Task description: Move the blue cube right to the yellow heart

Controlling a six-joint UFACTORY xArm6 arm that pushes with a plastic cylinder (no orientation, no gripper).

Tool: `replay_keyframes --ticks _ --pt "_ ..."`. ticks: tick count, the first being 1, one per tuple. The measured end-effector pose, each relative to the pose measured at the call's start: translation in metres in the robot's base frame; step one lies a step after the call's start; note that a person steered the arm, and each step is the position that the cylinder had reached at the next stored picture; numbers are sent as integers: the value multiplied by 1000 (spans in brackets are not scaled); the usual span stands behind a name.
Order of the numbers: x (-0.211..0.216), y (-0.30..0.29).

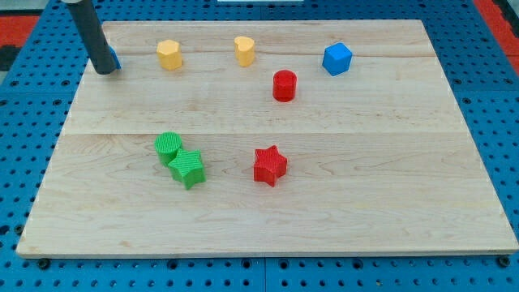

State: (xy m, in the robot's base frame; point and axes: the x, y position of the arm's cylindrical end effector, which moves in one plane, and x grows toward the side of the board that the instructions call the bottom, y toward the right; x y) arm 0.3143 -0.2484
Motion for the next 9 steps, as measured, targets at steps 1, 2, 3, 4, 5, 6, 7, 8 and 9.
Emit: replay_keyframes --ticks 1,2,3,4,5,6,7,8,9 --pt "13 68" --pt "48 119" --pt "61 206" --pt "49 240" --pt "12 282" --pt "19 356" --pt "4 388" --pt "-27 388" --pt "-34 402"
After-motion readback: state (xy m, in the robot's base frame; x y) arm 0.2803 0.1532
